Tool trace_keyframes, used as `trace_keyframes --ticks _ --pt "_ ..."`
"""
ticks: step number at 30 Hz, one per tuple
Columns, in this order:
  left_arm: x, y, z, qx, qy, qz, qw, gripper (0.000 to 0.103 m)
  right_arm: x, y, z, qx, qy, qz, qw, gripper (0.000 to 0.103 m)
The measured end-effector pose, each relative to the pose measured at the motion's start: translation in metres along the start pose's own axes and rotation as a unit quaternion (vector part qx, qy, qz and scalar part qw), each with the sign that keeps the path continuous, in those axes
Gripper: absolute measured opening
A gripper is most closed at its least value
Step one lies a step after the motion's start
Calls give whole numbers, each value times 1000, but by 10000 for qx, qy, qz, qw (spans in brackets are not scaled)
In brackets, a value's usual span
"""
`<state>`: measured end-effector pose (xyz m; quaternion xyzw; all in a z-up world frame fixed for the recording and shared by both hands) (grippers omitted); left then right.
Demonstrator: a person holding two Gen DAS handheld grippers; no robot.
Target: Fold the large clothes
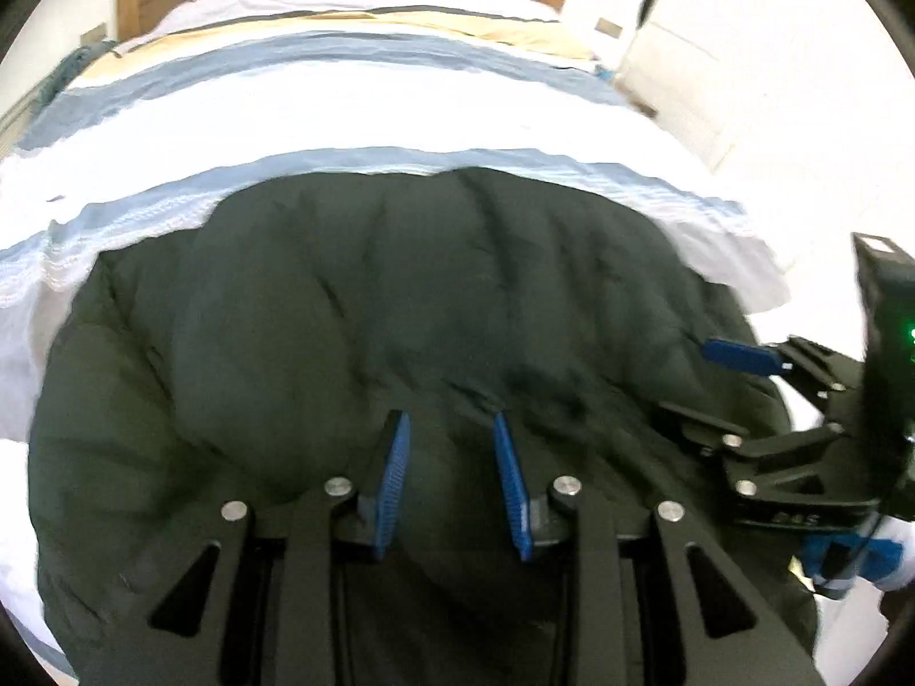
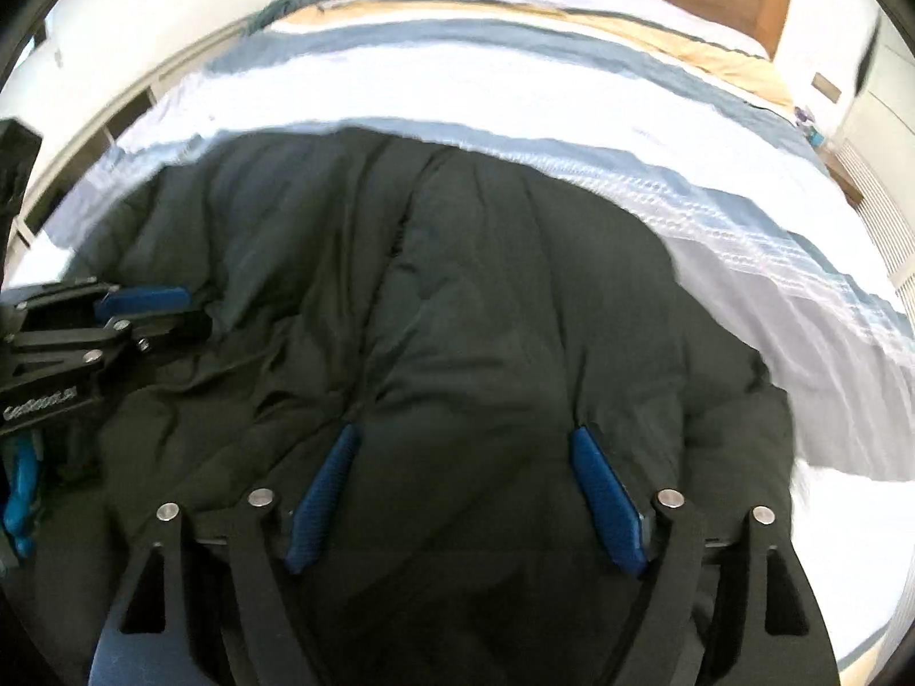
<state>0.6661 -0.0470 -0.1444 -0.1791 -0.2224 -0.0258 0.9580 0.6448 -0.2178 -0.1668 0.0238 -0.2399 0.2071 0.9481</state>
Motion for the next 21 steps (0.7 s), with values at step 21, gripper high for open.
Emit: trace_keyframes --ticks 21 --pt "-38 -29 2 656 143 -170 9976 30 -37 7 16 -220 333 -456 9982 84"
Point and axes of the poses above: each gripper's, at about its wrist camera, not at the fingertips, and z roughly against the way its jaws point, y to its left, x to its top, the point moved 10 cm from there along -z, roughly the way its jaws point, and after that the axes turned 10 degrees about z, right-handed, at the moved point
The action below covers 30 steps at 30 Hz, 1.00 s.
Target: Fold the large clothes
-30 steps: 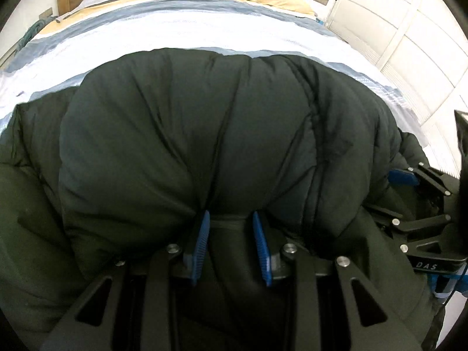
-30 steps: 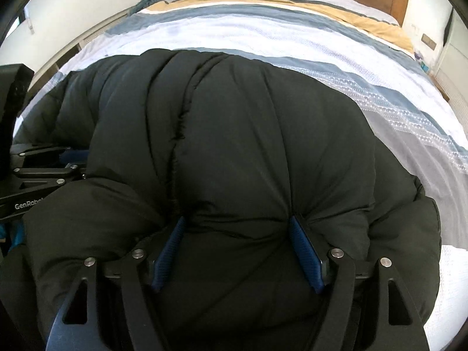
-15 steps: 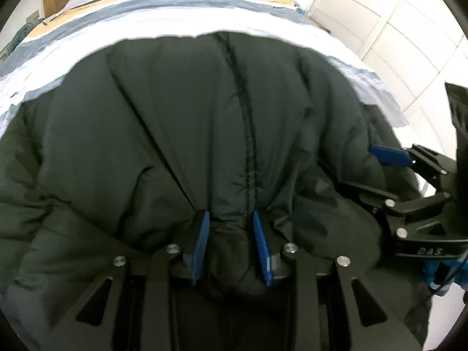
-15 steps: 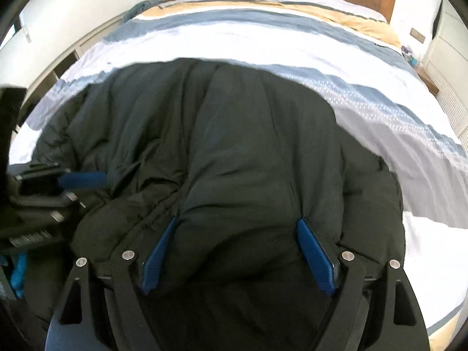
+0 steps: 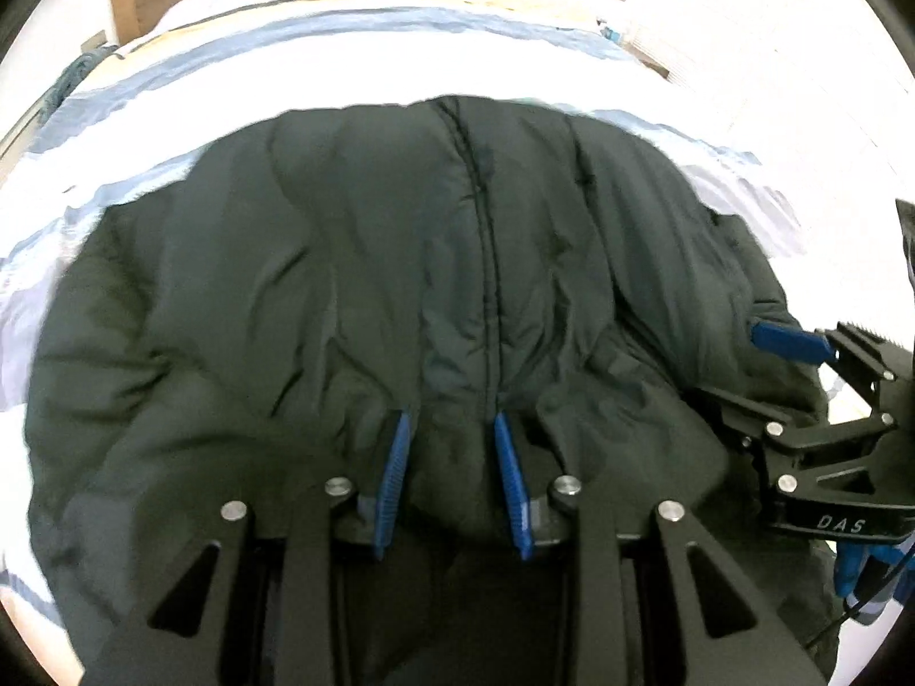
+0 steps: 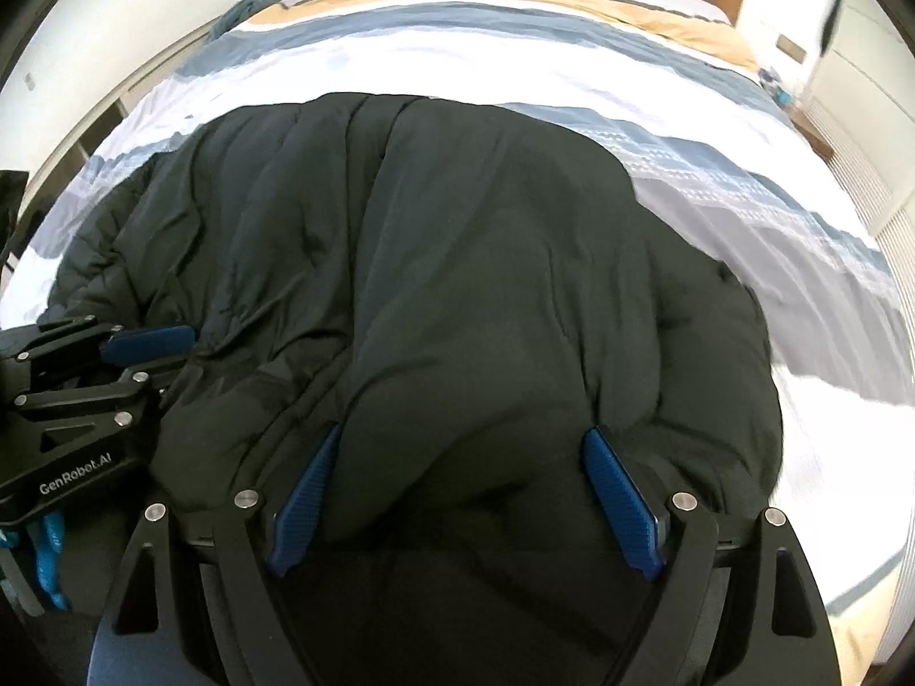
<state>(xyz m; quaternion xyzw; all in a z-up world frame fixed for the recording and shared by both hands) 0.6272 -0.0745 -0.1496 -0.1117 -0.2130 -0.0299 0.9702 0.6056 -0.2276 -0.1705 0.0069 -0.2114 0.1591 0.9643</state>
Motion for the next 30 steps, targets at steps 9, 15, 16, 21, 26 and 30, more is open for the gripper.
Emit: trace_keyframes --ticks 9,15,16,21,26,30 --pt "-8 15 82 -266 -256 56 9993 53 -23 2 75 189 -271 -304 9990 84" --pt "-27 74 135 -122 -372 227 9990 63 -44 -27 127 189 -479 -626 9967 91" --pt "-33 84 139 -97 -354 263 9990 64 -51 -30 133 158 -465 -599 9970 92" --pt "-70 146 156 71 -133 530 9985 64 -108 -48 151 170 -16 -477 9987 96" --pt "-121 209 165 286 136 879 9956 64 -180 -56 147 238 657 -651 9954 96" --pt "-170 259 168 406 443 1276 9900 64 -235 -55 136 348 1144 -1019 9876 97"
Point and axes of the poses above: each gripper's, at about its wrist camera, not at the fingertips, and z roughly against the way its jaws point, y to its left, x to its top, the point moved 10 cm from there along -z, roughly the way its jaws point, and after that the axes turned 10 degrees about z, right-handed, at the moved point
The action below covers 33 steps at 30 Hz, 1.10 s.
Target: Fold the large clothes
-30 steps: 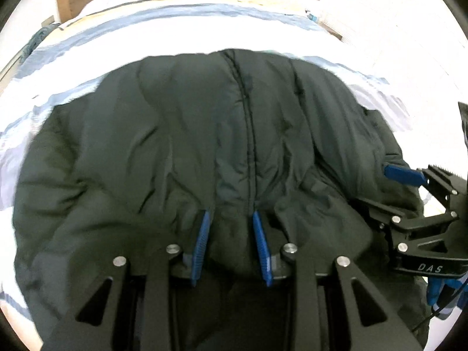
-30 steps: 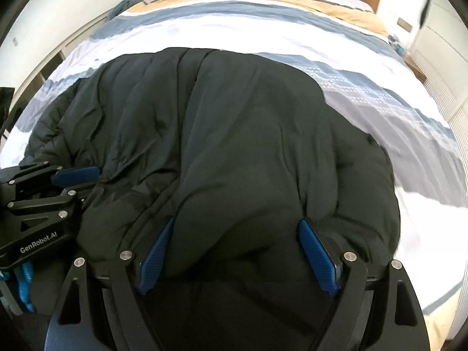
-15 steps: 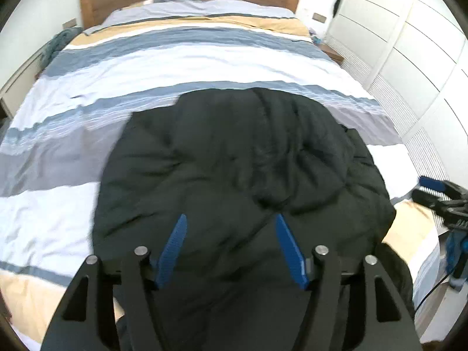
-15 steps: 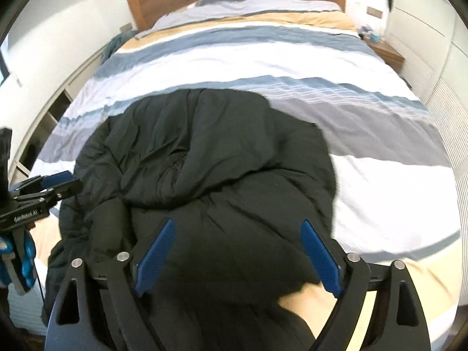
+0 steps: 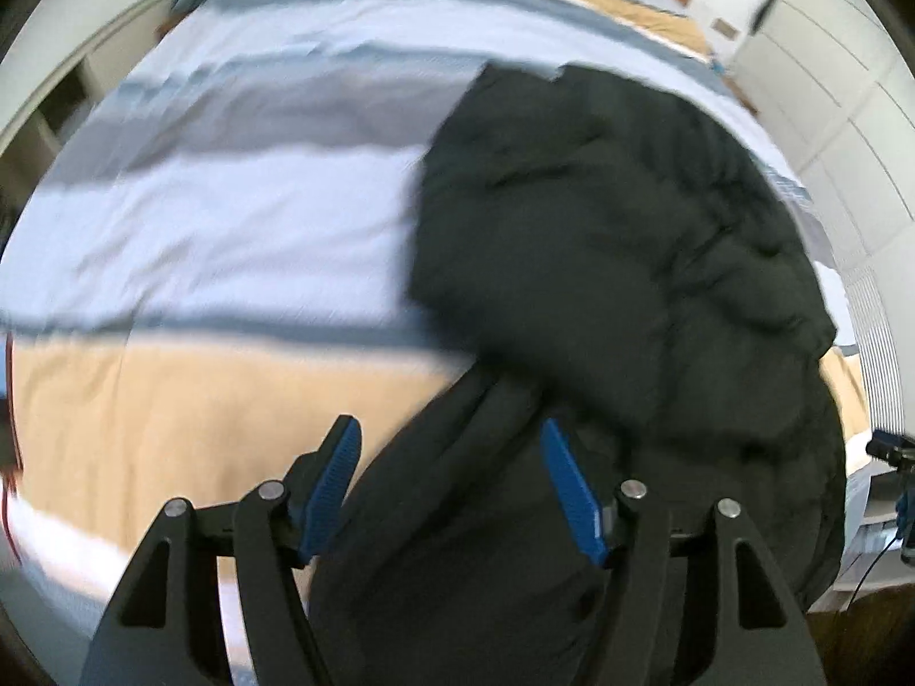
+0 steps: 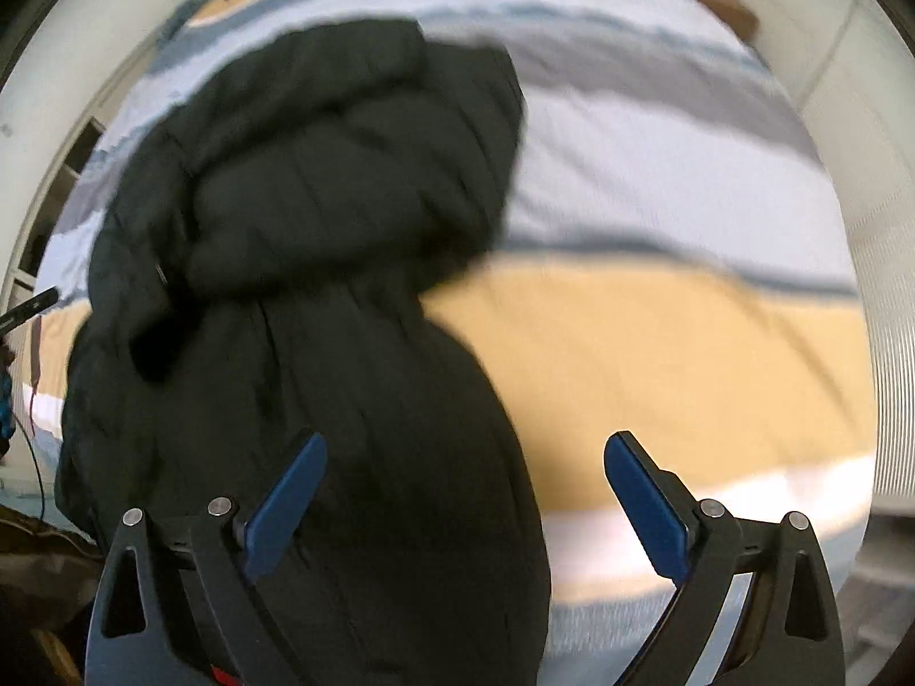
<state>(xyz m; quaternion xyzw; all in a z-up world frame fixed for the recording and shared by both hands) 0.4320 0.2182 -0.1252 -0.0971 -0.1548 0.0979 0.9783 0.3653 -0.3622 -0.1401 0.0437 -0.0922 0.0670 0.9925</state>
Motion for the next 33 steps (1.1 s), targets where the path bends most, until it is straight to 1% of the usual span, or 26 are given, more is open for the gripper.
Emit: trace_keyframes --ticks 4,7,9,11,13,17,19,23,26,33 --pt "-41 57 -3 143 353 339 9987 64 -50 -4 -23 143 425 -384 9983 97" --pt "-73 85 -9 135 646 507 9965 64 -79 -9 -41 201 696 -714 9948 97" --pt "-92 95 -15 29 823 617 9947 64 -92 -12 -48 213 799 -883 9927 97" --pt "-106 97 -22 -38 944 632 9935 64 -102 -14 -55 317 854 -1071 9901 97" --pt "-119 98 -31 -146 1055 672 9920 64 -110 -18 -60 295 911 -1138 9889 97" --pt "-135 106 -42 -373 1075 935 9891 65 -126 -21 -70 406 966 -1346 9853 98" --pt "-141 110 -46 -437 978 964 9896 67 -133 -21 -74 517 957 -1339 9850 98" --pt "-151 114 -43 -566 787 1015 9901 70 -153 -20 -85 776 1035 -1391 9818 99" --pt "-163 122 -40 -725 841 1151 9871 71 -160 -21 -87 912 942 -1475 9803 100" --pt "-187 130 -32 -760 854 1306 9848 73 -180 -23 -91 1250 848 -1472 9775 101"
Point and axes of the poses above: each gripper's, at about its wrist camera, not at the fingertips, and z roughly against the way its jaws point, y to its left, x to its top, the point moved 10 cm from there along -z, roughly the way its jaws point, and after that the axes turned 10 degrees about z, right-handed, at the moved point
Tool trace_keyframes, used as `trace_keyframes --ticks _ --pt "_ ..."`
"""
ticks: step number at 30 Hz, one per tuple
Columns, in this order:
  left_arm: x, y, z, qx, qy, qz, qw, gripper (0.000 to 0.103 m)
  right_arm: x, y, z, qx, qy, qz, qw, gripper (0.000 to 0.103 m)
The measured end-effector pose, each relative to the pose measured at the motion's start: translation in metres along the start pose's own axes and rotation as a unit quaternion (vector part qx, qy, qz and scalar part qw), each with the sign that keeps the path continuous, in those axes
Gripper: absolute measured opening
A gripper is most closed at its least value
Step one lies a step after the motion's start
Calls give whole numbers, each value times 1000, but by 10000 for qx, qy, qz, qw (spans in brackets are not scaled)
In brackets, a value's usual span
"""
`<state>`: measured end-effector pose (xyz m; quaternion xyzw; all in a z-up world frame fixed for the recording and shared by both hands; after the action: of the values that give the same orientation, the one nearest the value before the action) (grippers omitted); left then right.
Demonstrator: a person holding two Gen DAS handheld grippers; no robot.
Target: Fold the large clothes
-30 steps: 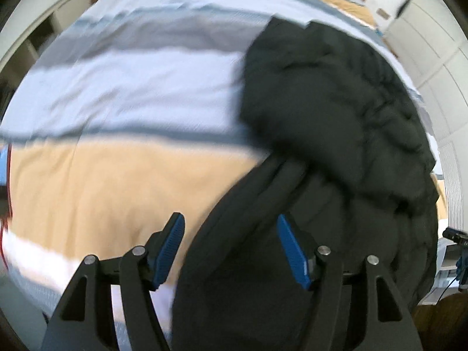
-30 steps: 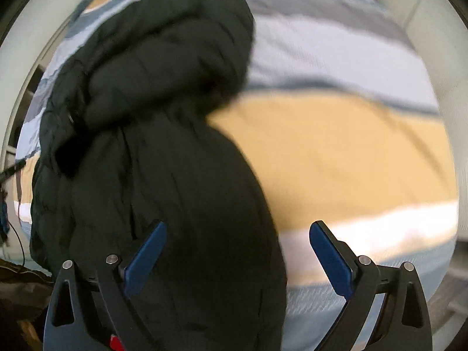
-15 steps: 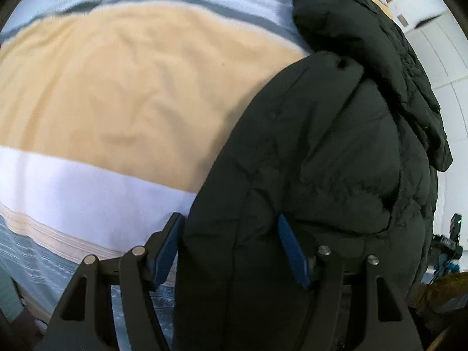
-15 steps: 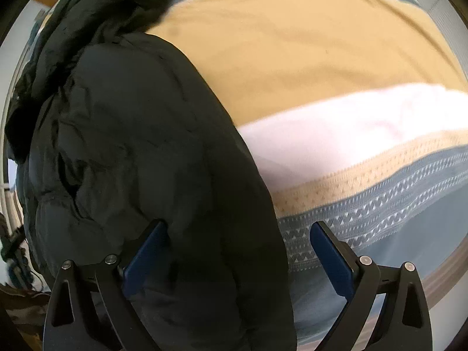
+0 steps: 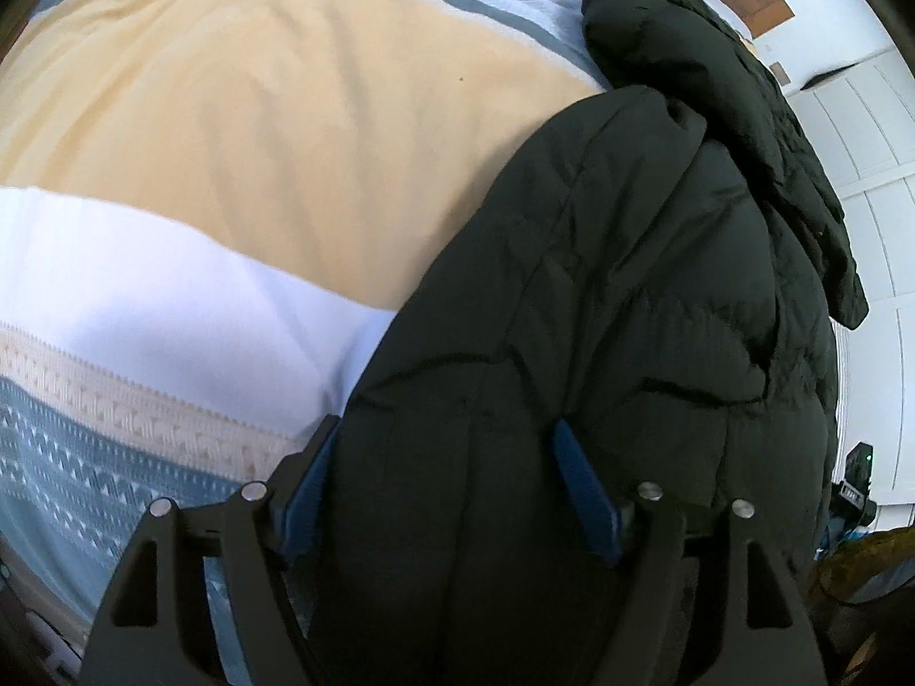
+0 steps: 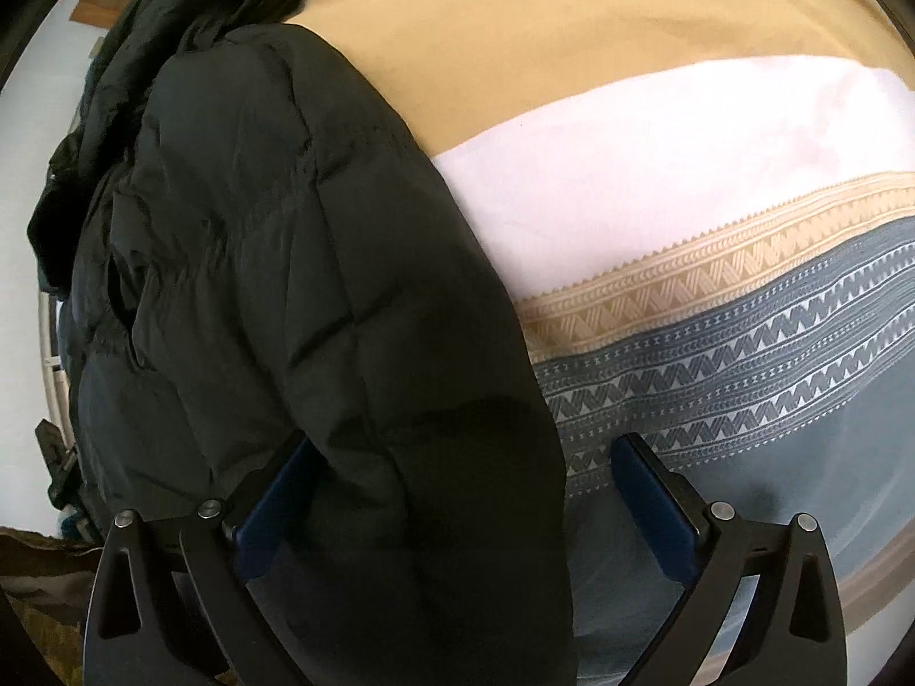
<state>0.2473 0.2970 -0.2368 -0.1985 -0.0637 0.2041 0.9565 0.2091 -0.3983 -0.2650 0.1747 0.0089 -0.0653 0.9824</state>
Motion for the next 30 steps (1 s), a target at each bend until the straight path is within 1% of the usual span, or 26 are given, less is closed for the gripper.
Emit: trace_keyframes --ticks 4,8,11,12,13,16,19,22,26,30 --pt "-11 7 3 13 29 -15 10000 73 -13 -2 0 124 46 -1 9999 101" --pt "-23 11 10 150 -14 -132 9998 73 -20 5 2 126 67 9 9999 101" --pt "-29 9 12 159 -68 -182 9997 74 -23 9 -2 117 132 98 9998 101" --pt "-30 9 14 137 -81 -204 9997 74 -25 10 -3 110 164 147 9997 102" --pt "-32 10 15 95 -89 -204 9997 74 -12 24 -2 101 207 196 9995 102" --pt "-39 16 17 -72 -65 -162 9998 74 -19 33 -7 75 340 350 9988 102" --pt "-49 25 24 -137 3 -207 9997 74 -24 40 -11 1 489 456 9978 102" --pt "-54 29 26 70 20 -419 9991 74 -27 49 -15 -135 663 541 9962 102" --pt "-58 28 24 393 -77 -630 9972 75 -25 61 -23 -332 825 581 9943 102" --pt "-60 26 25 694 -151 -654 9953 78 -28 74 -32 -534 883 582 9930 103"
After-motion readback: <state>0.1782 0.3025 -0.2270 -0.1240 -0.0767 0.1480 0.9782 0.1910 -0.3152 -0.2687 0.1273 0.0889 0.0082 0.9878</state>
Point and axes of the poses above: each gripper's, at about its wrist camera, not at the fingertips, and z roughly against the way its jaws point, y to its left, x to its top, the point moved 10 cm from there along -z, roughly the way its jaws point, and after that the axes turned 10 degrees about z, right-handed, at the moved point
